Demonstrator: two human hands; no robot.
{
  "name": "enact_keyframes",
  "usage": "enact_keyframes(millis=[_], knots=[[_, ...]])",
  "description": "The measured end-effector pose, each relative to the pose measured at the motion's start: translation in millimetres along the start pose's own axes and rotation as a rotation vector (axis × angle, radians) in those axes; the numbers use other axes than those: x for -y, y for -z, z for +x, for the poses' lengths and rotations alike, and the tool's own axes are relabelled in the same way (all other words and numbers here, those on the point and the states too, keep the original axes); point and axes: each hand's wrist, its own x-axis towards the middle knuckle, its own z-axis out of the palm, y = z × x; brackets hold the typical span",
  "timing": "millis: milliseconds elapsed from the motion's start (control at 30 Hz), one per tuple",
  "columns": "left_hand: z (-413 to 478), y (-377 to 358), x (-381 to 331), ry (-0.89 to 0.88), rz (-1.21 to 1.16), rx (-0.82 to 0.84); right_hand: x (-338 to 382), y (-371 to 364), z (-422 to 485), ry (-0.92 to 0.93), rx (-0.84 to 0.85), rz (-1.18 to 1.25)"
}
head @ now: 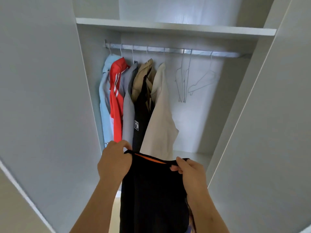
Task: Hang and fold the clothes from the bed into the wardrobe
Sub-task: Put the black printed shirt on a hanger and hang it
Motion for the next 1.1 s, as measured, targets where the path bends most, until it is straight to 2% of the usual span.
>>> enact_keyframes(millis=[67, 133, 167, 233, 367, 567, 767, 867, 1000, 1100], knots=[[33.6, -13.5, -12.7, 0.133, -0.347, 0.053, 14.8, -5.6, 34.3, 0.012, 0.010, -0.002], [69.5, -22.1, -34.0, 0.288, -0.773, 0.192, 35.0, -12.2, 72.5, 0.027, 0.002, 0.005], [87.1, -25.3, -44.6, 0.328, -0.899, 0.244, 45.2, -16.2, 91.1, 0.037, -0.008, -0.004], [121.0, -29.9, -63.6, 0.353, -1.085, 0.298, 62.2, -25.3, 123.7, 0.060, -0.024, -0.018], [174.8, -37.4, -88.9, 0.369, -1.355, 0.278, 81.1, -38.7, 169.2, 0.133, -0.076, -0.097], [222.1, -55.6, -105.2, 0.405, -1.562, 0.227, 102.1, -52.7, 223.1, 0.271, -0.194, -0.092], [264.3, -60.2, -107.4, 0.439, -1.671, 0.110, 119.4, -74.4, 285.1, 0.350, -0.145, -0.086], [286.6, -60.6, -118.9, 0.464, -1.707, 0.091, 127.2, -79.6, 322.6, 0.478, -0.079, -0.374], [315.1, -62.9, -139.6, 0.469, -1.726, 0.022, 146.1, -77.7, 377.2, 0.636, -0.225, -0.640], [335.5, -60.9, -150.6, 0.486, -1.763, -0.026, 149.1, -82.9, 408.2, 0.630, -0.262, -0.845]])
